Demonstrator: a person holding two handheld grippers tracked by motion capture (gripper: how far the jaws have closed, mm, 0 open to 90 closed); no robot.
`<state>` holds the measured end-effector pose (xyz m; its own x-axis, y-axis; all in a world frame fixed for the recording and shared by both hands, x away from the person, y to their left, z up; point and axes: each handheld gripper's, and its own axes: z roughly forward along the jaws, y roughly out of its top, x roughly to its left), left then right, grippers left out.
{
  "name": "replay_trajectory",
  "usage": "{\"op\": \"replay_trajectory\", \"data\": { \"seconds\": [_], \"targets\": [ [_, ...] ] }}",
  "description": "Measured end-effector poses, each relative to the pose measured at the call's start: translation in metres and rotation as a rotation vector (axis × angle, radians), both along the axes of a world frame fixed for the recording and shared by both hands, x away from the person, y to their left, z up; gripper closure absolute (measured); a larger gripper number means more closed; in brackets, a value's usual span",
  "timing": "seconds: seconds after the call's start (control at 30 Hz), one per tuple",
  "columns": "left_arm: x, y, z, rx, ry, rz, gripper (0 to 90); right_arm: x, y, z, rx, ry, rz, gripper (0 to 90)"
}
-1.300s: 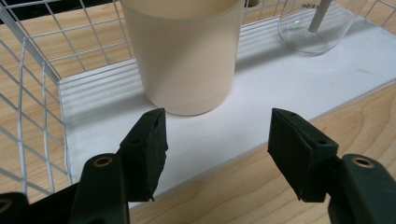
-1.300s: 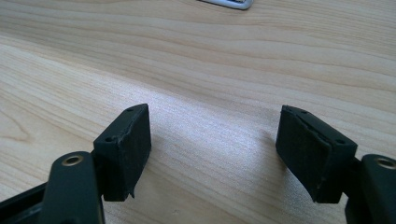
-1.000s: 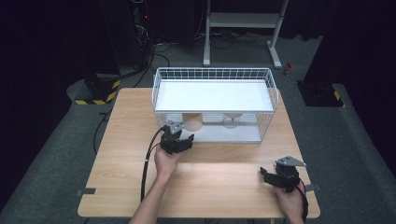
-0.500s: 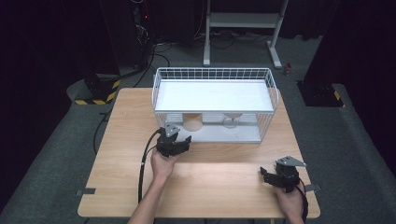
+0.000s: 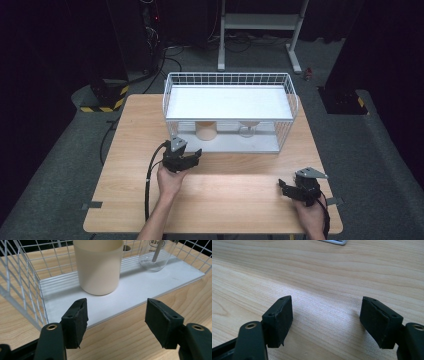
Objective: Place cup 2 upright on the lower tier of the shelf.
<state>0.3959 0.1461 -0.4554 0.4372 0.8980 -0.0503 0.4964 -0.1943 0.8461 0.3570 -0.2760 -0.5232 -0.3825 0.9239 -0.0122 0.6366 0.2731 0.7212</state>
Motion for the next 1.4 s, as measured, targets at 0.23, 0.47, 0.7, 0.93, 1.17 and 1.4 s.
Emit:
{"op": "replay_trajectory", "data": {
  "seconds": [0.23, 0.47, 0.7, 0.93, 1.17, 1.4],
  "targets": [
    [-0.006, 0.004, 0.000, 0.010, -0.004, -0.009, 33.3, 0.000, 0.000, 0.000, 0.000, 0.000, 0.000, 26.4],
    [-0.013, 0.007, 0.001, 0.001, -0.003, -0.012, 31.7, 0.000, 0.000, 0.000, 0.000, 0.000, -0.001, 26.4],
    [-0.019, 0.010, 0.000, -0.001, -0.002, -0.018, 30.7, 0.000, 0.000, 0.000, 0.000, 0.000, -0.001, 26.4],
    [-0.023, 0.012, -0.002, -0.014, 0.000, -0.019, 29.4, 0.000, 0.000, 0.000, -0.001, -0.001, 0.000, 26.4],
    [-0.030, 0.017, -0.005, -0.008, 0.001, -0.010, 28.6, 0.000, 0.000, 0.000, -0.001, -0.001, 0.000, 26.4],
    [-0.037, 0.021, -0.008, -0.013, 0.004, -0.006, 27.9, 0.000, 0.000, 0.000, 0.000, 0.000, -0.001, 26.4]
  ]
}}
